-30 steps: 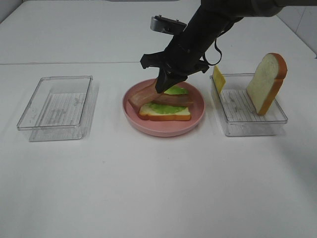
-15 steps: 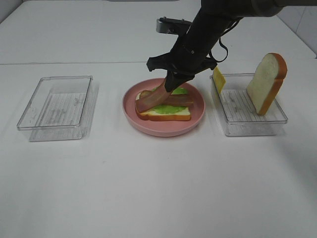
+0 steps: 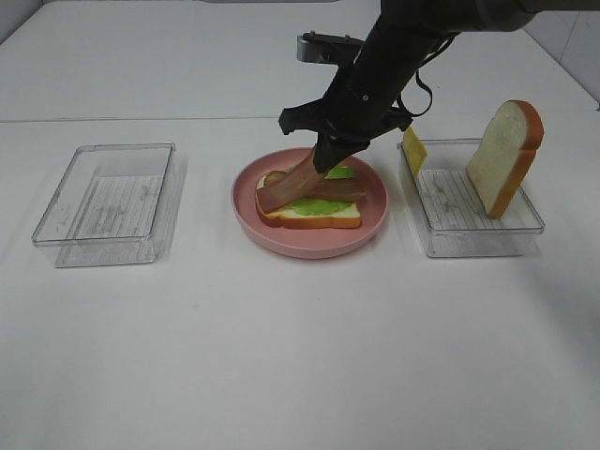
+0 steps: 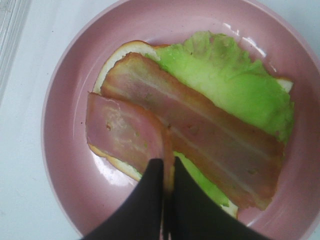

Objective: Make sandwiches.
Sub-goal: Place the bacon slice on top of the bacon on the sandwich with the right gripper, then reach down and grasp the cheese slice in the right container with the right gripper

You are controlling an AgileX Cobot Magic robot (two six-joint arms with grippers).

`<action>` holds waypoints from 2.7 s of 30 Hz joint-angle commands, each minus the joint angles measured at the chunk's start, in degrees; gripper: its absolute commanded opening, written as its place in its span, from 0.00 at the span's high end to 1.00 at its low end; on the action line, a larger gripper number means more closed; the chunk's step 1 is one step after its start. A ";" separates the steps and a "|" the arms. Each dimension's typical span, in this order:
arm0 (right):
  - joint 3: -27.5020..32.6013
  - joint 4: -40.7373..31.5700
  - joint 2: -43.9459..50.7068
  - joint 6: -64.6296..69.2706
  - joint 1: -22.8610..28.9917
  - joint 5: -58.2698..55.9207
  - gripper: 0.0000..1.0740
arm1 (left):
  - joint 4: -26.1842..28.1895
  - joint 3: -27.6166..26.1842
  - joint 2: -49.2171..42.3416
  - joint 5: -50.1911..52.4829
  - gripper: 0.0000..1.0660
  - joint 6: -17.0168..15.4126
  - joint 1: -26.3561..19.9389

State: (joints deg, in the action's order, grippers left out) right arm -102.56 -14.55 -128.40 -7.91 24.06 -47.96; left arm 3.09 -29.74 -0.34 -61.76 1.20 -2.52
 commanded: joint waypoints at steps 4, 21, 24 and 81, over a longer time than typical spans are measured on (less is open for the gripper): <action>-0.34 0.63 0.17 0.86 -0.11 0.46 0.56 | 0.11 0.06 -1.26 0.46 0.04 -0.23 0.29; -0.86 4.58 8.48 5.44 -0.17 -1.78 0.09 | 0.11 0.06 -1.26 0.46 0.04 -0.23 0.29; -4.47 7.33 9.34 8.77 -0.86 -6.76 0.10 | 0.11 0.06 -1.26 0.46 0.04 -0.23 0.29; -23.32 8.08 -11.80 17.53 -9.45 -23.95 0.12 | 0.11 0.06 -1.15 0.46 0.04 -0.23 0.29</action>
State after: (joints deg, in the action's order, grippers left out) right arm -125.71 -6.02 -140.09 9.57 14.90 -69.50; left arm 3.09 -29.74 -0.34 -61.76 1.20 -2.52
